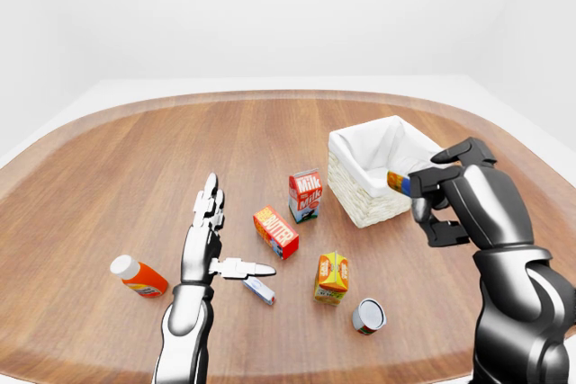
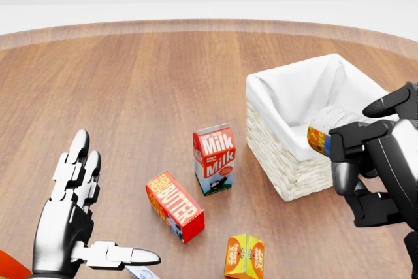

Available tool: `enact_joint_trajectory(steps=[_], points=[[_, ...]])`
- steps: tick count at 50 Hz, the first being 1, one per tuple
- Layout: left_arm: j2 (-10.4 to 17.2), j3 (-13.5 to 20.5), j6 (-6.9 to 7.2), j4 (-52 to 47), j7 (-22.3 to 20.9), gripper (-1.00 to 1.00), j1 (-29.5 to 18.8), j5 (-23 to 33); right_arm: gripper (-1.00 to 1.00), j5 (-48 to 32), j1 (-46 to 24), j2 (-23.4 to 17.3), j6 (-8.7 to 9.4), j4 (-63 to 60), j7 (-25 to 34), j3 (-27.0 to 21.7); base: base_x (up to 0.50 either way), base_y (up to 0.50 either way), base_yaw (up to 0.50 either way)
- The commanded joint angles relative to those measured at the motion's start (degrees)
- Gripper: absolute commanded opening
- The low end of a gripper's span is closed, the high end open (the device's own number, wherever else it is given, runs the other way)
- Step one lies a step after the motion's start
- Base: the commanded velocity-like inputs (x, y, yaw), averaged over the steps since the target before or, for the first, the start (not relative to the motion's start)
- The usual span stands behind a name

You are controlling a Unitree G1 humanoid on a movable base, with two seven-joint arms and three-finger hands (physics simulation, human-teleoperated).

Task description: Pick up the alphabet soup and the tomato sauce, and put them in the basket.

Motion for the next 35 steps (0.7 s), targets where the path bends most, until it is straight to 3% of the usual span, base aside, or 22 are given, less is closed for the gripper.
enact_joint_trajectory(steps=[1,15,35], points=[[-0.30,0.62,0.00,0.16,1.62,1.00,-0.68,1.26,-1.00,-1.14,-5.66,-2.75,0.00,2.36,-0.64,1.13,0.00,0.00,0.00],[-0.27,0.70,0.00,0.03,1.80,1.00,-0.82,1.30,-1.00,-3.92,-14.22,-7.12,0.00,10.96,1.70,1.98,0.00,0.00,0.00],[-0.27,0.67,0.00,0.90,1.85,1.00,-1.15,1.39,-1.00,-6.15,-24.89,-12.76,0.00,35.48,-4.64,3.77,0.00,0.00,0.00]])
